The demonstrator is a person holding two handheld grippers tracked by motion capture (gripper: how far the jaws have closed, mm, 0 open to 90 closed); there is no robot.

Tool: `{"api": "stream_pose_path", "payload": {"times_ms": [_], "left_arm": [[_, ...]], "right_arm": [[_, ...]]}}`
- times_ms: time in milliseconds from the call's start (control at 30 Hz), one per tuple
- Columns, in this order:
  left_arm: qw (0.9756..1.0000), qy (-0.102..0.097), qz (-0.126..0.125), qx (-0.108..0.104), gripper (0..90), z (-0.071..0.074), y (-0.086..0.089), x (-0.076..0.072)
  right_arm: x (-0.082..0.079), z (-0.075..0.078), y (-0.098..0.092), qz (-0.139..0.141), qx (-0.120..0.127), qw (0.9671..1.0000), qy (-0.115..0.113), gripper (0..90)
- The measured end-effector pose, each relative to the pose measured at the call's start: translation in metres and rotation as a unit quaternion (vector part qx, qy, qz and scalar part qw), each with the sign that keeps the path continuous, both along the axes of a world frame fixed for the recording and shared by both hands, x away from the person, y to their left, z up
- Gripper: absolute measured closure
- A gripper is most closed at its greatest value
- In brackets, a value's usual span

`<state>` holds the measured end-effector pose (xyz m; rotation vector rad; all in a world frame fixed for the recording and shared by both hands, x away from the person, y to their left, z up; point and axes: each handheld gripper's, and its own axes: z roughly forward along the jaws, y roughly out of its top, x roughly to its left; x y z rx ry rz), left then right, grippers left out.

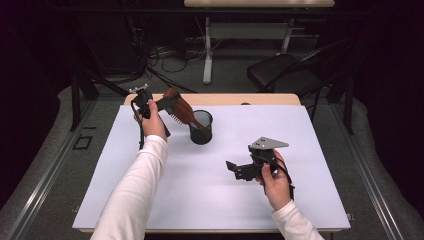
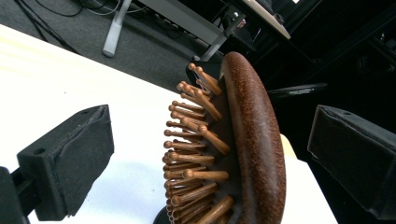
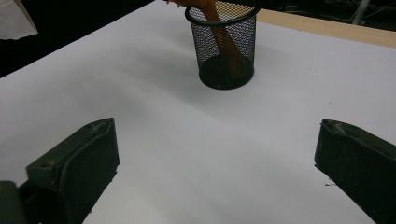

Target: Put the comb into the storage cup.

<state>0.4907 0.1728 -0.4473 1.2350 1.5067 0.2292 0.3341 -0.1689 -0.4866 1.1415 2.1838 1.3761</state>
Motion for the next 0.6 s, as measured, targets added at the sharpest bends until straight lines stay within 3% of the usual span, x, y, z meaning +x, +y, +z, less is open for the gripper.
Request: {"api": "stream_pose_path", "payload": {"times_ms": [600], "left_arm": [[0.9999,-0.012,-0.009,0.008,0.5,0.014,0.008,-0.006]], "right_arm": [[-0.001,0.002,0.0,-0.006,0.006,1.0,0.001,0.0]]}}
